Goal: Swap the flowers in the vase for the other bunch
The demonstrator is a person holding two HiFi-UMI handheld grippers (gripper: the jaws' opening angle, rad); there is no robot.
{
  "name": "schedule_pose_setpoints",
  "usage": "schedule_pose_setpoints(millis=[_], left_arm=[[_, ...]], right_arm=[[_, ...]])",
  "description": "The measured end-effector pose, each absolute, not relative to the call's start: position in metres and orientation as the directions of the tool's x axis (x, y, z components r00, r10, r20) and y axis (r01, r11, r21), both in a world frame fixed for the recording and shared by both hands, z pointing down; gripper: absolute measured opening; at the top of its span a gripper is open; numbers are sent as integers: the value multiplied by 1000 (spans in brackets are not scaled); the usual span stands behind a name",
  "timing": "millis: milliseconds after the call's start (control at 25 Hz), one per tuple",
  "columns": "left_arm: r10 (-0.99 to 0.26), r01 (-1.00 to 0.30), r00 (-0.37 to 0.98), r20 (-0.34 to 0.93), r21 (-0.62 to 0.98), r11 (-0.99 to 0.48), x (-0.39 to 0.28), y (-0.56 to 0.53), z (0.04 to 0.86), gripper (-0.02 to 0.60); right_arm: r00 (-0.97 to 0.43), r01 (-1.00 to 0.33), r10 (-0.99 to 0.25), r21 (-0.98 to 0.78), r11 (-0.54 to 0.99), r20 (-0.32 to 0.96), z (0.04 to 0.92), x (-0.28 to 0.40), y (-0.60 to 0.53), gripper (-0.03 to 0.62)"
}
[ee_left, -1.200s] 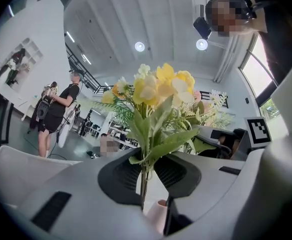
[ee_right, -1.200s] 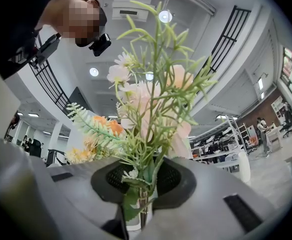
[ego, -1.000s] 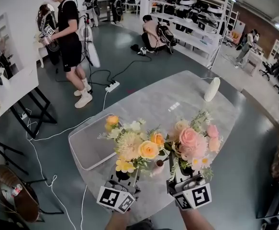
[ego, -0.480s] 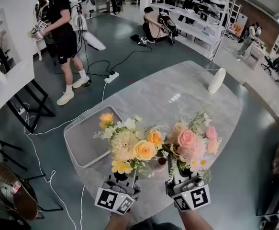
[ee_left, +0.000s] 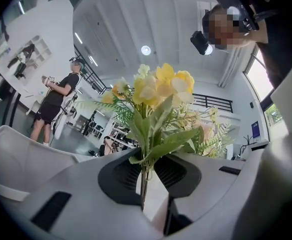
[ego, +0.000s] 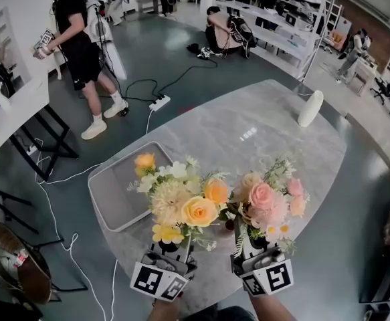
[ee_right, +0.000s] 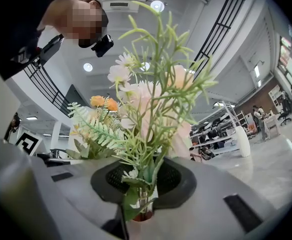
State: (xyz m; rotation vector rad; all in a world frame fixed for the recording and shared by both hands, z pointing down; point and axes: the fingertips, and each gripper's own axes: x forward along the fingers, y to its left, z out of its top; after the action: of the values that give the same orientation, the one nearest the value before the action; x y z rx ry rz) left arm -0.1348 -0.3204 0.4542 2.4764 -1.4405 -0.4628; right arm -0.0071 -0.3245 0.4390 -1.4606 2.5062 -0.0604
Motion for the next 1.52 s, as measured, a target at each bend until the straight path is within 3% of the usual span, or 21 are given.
schedule_pose_setpoints(millis=[560,1520], left_arm=[[-876,-798,456,-160,363,-481,-129,-325,452,84],[-864,-778,476,-165,379,-501,-126,-322,451,84]], right_arm=[[-510,-835,-841,-132,534,-181,445,-7,-322,98],[-535,-827,-839,-141,544,-101,472,-7,-305,190]])
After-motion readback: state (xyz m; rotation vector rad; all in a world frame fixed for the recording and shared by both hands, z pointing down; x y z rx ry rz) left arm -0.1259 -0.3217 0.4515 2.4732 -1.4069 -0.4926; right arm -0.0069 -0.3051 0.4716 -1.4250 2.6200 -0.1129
